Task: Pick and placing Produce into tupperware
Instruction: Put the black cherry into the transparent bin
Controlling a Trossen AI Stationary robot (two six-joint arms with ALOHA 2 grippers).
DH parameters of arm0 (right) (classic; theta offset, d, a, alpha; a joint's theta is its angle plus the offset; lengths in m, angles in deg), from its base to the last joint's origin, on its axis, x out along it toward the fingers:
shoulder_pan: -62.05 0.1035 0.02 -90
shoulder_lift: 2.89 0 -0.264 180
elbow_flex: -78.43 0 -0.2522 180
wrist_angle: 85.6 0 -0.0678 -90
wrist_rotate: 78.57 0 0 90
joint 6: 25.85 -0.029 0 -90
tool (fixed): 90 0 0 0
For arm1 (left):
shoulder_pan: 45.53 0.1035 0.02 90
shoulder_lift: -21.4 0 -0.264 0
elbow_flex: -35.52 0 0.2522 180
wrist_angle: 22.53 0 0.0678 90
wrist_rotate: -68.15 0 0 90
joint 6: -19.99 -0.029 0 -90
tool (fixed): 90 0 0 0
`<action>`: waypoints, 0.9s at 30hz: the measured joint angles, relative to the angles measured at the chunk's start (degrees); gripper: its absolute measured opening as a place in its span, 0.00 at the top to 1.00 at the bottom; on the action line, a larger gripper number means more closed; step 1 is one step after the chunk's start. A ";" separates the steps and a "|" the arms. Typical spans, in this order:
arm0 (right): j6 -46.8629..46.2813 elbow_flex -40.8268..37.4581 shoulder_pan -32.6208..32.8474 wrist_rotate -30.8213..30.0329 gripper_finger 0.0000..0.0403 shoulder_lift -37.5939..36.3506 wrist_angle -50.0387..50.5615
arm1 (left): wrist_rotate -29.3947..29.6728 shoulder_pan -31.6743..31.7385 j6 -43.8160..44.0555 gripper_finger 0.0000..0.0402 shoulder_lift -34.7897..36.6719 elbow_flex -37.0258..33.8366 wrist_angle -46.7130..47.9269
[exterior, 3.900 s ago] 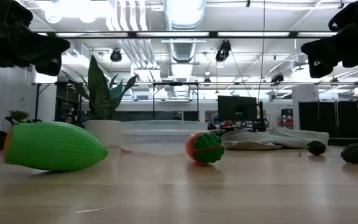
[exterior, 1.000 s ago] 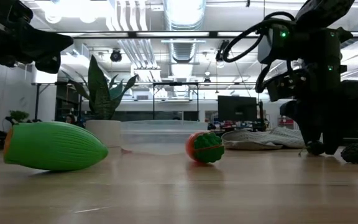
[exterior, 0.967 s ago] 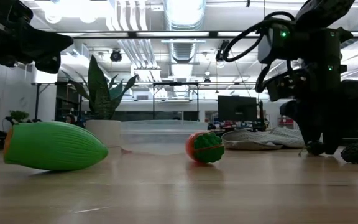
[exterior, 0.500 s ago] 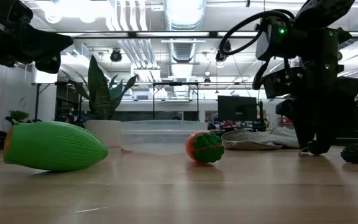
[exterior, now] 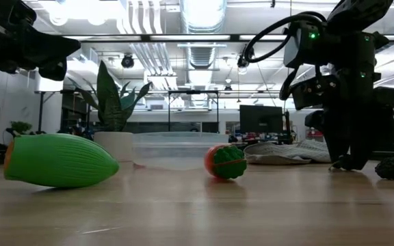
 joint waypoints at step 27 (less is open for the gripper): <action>-0.68 1.41 0.02 0.99 0.78 0.07 0.78 | 0.01 -0.01 0.00 1.00 0.00 0.00 0.00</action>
